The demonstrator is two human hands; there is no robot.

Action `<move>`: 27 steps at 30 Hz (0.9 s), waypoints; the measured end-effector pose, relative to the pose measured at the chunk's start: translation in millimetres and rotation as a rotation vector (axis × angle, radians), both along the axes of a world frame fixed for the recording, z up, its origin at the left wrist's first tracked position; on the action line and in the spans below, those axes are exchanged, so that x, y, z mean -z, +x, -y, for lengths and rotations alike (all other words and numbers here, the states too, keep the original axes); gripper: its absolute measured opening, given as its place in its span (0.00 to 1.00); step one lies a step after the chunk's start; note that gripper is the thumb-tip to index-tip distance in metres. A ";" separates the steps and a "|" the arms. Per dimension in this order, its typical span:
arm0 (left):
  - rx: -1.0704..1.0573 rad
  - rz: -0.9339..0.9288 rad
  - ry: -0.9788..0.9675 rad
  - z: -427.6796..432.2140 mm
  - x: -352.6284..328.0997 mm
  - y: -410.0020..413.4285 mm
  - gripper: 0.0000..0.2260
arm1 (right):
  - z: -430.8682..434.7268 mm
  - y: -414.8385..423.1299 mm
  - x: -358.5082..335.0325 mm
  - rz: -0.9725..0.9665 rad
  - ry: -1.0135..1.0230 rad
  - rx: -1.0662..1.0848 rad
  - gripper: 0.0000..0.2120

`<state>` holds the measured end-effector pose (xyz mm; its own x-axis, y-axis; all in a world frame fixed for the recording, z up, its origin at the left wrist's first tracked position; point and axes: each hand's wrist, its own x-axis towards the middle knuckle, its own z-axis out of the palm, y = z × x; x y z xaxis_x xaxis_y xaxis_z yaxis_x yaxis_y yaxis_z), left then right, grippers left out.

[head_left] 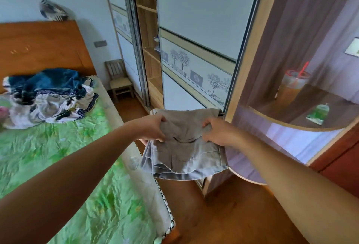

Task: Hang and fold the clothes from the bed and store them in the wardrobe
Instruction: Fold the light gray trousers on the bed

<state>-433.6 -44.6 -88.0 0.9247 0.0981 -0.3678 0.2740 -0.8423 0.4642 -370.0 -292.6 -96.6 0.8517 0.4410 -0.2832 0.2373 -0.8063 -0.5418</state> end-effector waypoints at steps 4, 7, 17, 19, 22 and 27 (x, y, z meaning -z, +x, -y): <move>-0.181 -0.009 -0.059 -11.4 -3.3 15.4 0.33 | -24.8 53.9 -3.5 -0.009 0.006 -0.166 0.18; -0.300 0.004 -0.080 -25.1 -7.8 16.4 0.32 | -50.2 81.3 -9.2 -0.017 -0.001 -0.285 0.21; -0.491 0.036 -0.076 -87.3 -11.9 62.0 0.27 | -144.2 166.4 -15.0 -0.039 0.035 -0.440 0.20; -0.506 0.046 -0.085 -110.8 -11.4 85.7 0.26 | -170.7 192.6 -15.7 -0.028 0.049 -0.449 0.20; -0.509 0.054 -0.068 -159.5 -10.8 134.1 0.25 | -221.1 240.1 -14.1 -0.001 0.081 -0.450 0.21; -0.521 0.094 -0.016 -268.8 -10.6 232.7 0.26 | -327.8 337.0 -14.8 0.014 0.140 -0.429 0.20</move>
<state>-200.9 224.1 -77.4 0.7839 0.5484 -0.2911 0.6110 -0.5981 0.5187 -32.9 35.2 -81.7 0.5869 0.7881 -0.1854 0.5423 -0.5527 -0.6328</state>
